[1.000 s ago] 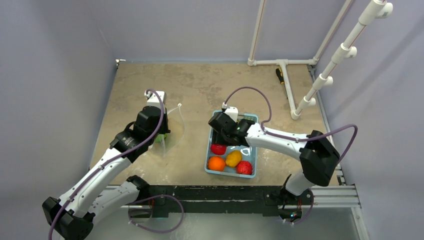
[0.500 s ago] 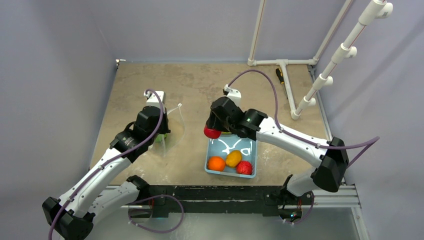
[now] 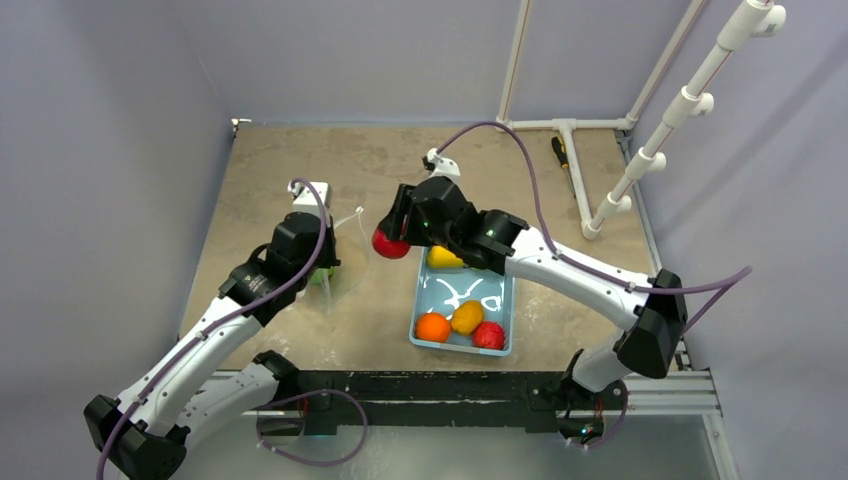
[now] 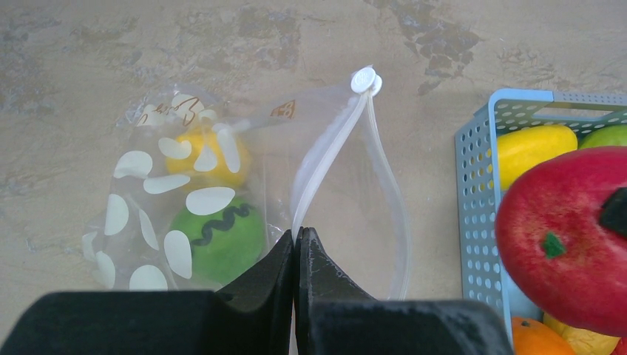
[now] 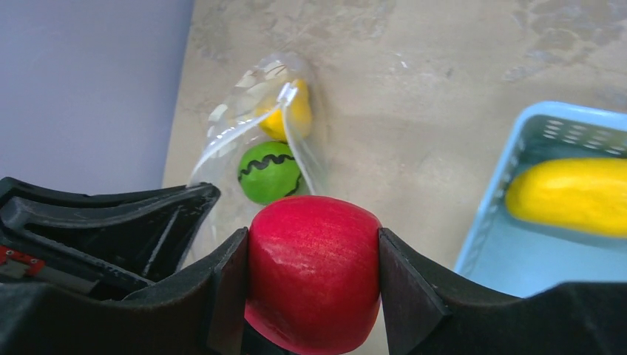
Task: Place the food in the zip-top bag and seal the zipper
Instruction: Place the fake fruit in the zipper food storage bag.
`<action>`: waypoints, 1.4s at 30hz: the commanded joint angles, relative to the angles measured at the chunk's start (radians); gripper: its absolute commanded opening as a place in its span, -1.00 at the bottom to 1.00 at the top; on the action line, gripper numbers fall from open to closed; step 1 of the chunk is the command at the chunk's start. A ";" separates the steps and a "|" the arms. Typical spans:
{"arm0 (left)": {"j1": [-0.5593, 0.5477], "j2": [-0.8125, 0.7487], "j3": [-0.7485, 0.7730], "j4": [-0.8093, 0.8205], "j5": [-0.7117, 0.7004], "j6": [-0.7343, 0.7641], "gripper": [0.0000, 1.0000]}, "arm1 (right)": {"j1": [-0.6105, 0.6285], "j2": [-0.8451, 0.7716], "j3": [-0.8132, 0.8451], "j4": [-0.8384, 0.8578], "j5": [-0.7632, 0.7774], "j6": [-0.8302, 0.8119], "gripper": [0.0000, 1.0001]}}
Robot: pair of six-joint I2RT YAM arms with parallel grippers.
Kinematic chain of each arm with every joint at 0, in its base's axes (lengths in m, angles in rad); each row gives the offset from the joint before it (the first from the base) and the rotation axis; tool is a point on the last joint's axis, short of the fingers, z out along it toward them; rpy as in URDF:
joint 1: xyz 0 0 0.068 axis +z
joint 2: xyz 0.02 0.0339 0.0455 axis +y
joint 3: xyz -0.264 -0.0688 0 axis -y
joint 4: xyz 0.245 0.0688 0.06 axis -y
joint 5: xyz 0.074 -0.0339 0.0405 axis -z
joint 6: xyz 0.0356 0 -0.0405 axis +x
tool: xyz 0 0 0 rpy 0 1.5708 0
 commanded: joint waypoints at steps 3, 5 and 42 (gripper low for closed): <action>-0.002 -0.022 0.000 0.030 -0.011 0.017 -1.00 | 0.039 0.082 0.088 0.124 -0.060 -0.029 -0.60; -0.001 -0.021 -0.001 0.030 -0.011 0.017 -1.00 | 0.048 0.107 0.099 0.148 -0.070 -0.029 -0.60; -0.002 -0.027 0.000 0.032 -0.011 0.019 -1.00 | 0.075 0.210 0.148 0.163 -0.046 -0.053 0.65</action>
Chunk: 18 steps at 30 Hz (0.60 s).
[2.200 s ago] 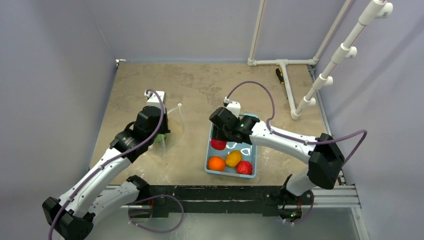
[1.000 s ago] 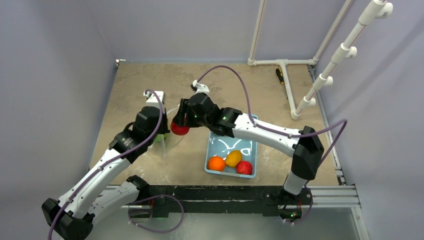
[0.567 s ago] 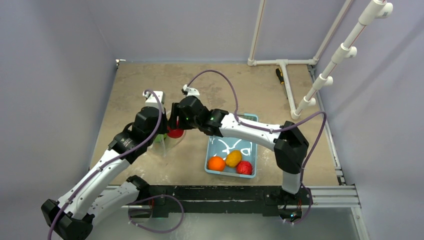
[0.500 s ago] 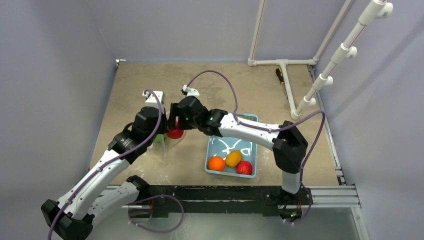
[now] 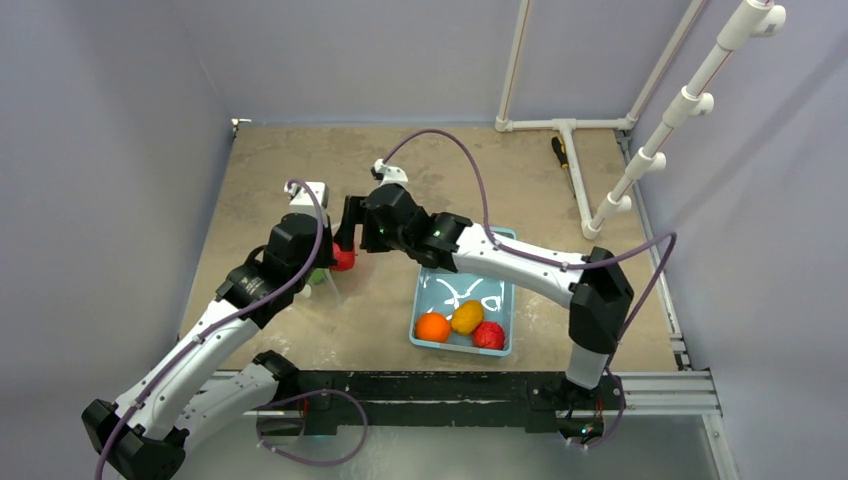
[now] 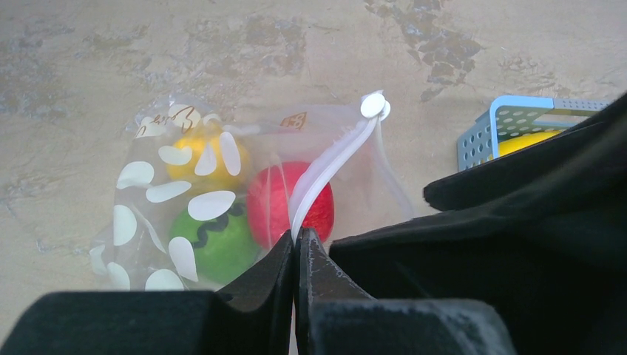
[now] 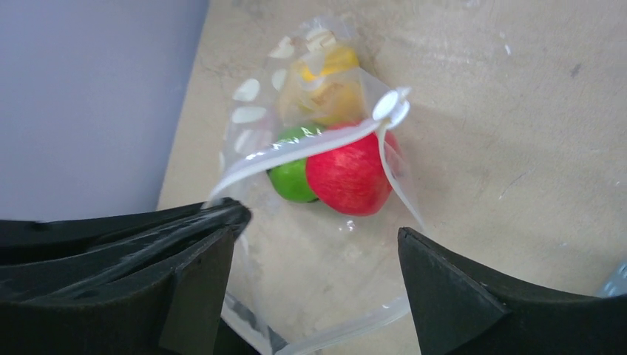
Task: Place the food in the zip-top bag and seal the zipper
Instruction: Place the fake fruit in the zipper food storage bag.
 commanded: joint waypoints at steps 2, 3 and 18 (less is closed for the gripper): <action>-0.001 -0.005 -0.001 0.032 0.003 0.016 -1.00 | 0.005 -0.114 -0.021 0.000 0.069 0.003 0.62; -0.002 -0.005 -0.001 0.032 0.004 0.015 -1.00 | 0.004 -0.123 -0.032 -0.006 0.076 0.008 0.61; -0.002 -0.009 -0.001 0.030 -0.002 0.012 -1.00 | 0.005 -0.156 -0.213 0.030 0.068 0.081 0.42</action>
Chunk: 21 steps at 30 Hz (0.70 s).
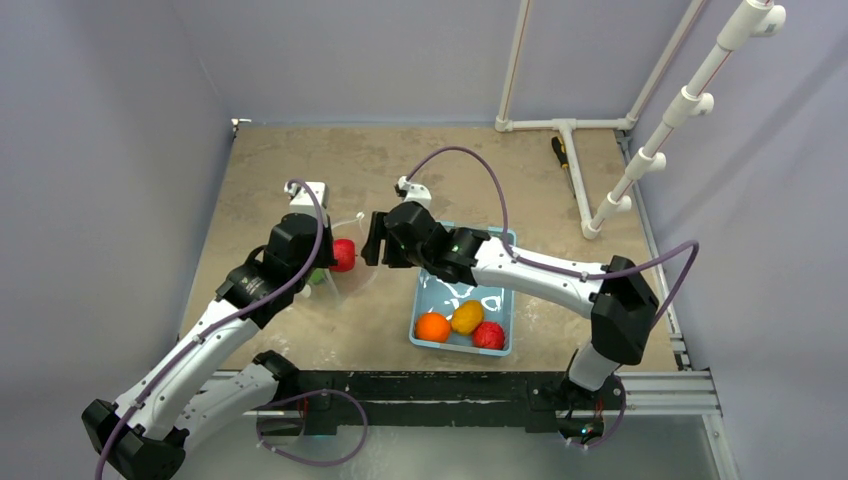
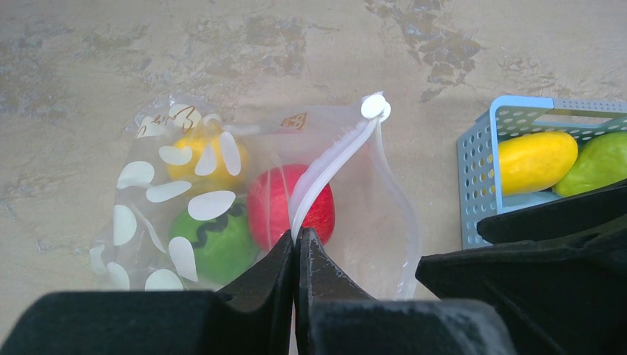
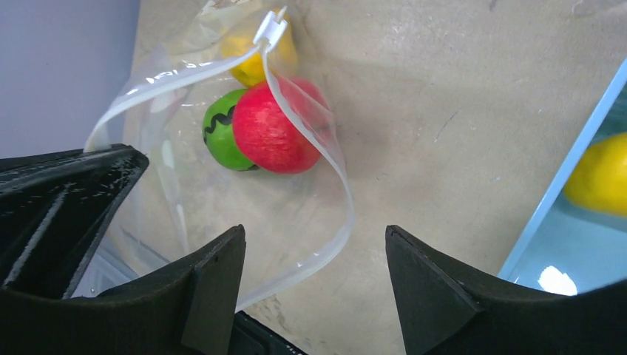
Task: Place the food in the zip-top bag and seal the zipper
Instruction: Place the fake fruit in the zipper food storage bag.
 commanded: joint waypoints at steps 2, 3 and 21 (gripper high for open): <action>-0.001 -0.010 -0.001 0.032 -0.001 0.012 -1.00 | 0.004 0.007 -0.023 0.054 -0.009 0.029 0.39; -0.002 -0.010 -0.001 0.032 -0.001 0.013 -1.00 | 0.004 0.015 -0.028 0.064 -0.016 0.029 0.38; -0.002 -0.024 -0.004 0.031 0.004 0.011 -1.00 | 0.004 0.146 -0.032 0.170 -0.083 0.034 -0.10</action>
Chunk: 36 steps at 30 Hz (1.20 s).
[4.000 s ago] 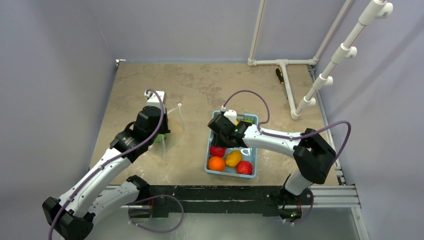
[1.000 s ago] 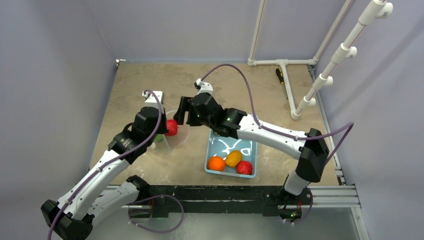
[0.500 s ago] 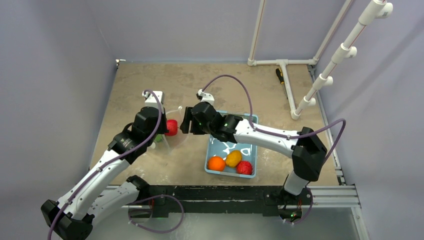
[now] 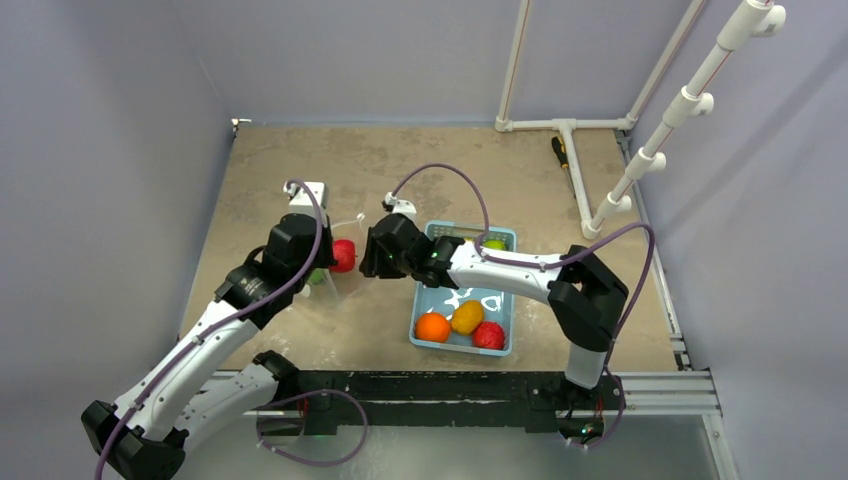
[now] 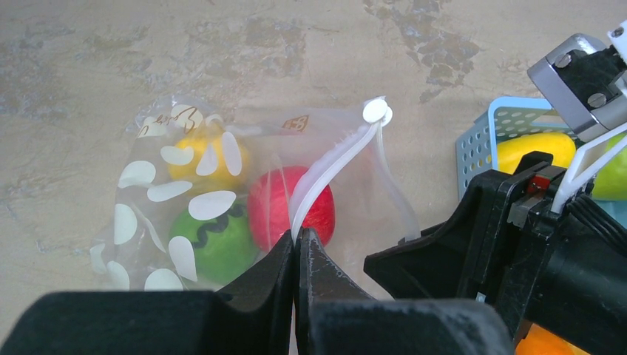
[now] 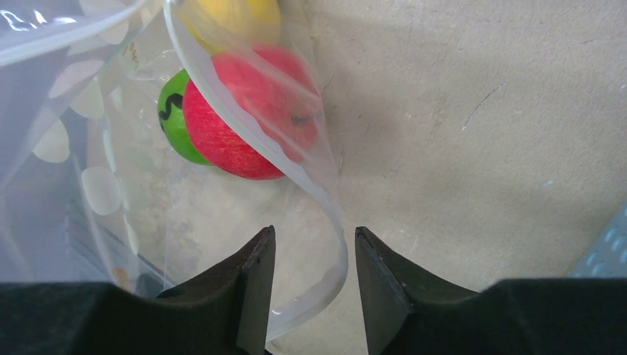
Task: Place the food in the zip-top bag and seal the zipper
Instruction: Place the fake fruit in the zipper food storage bag, then adjust the zipper food storage bag at the center of the board.
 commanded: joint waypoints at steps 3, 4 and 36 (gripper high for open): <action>-0.002 -0.024 -0.004 0.029 0.002 0.010 -1.00 | 0.004 -0.007 0.015 0.061 0.000 0.000 -0.40; -0.001 -0.027 -0.004 0.028 0.001 0.009 -1.00 | 0.004 -0.007 0.021 0.061 0.000 -0.004 -0.52; -0.002 -0.073 0.210 -0.148 -0.255 0.081 -1.00 | -0.002 0.011 0.256 0.012 0.013 -0.149 -1.00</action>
